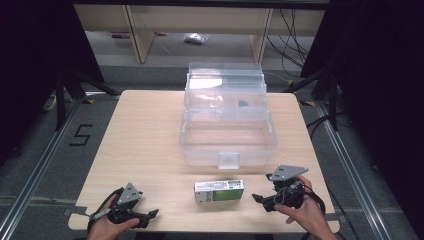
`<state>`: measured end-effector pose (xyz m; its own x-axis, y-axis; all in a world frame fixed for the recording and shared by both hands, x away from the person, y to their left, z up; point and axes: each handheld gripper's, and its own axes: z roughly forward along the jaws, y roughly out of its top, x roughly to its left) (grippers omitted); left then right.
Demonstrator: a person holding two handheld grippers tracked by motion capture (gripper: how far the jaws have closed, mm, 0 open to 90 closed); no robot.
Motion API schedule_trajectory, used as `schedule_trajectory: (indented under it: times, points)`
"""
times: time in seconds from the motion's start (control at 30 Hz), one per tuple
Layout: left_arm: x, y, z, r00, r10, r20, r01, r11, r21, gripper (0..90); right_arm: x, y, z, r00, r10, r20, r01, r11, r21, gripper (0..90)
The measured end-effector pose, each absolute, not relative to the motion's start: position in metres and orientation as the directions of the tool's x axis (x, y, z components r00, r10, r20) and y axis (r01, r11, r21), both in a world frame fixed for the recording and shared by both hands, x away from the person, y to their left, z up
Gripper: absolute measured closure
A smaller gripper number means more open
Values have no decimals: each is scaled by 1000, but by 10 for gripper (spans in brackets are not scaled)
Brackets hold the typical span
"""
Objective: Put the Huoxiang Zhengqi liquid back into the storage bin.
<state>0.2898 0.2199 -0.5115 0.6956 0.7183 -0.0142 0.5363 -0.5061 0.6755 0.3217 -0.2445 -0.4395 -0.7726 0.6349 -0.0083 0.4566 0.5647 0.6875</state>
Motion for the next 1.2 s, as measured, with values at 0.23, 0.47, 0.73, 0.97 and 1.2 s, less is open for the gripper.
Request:
schedule_trajectory:
  times: [0.23,0.47,0.73,0.97,1.2]
  points:
    - [289,217,-513,676,736,-30,545,-472,692,154,324,-226,-423,-814,580,-22,424,620,660,174]
    - [290,221,-511,701,713,-2,533,-523,665,154,332,-203,-404,-871,482,-96,318,701,639,167]
    - [289,218,-513,677,735,-28,546,-476,689,154,335,-169,-396,-908,413,-76,284,738,611,167]
    - [289,218,-513,679,733,-29,545,-477,690,154,340,-148,-401,-933,346,-97,231,784,576,167]
    - [289,217,-514,678,734,-28,544,-476,690,154,346,-138,-406,-943,322,-91,224,809,544,167]
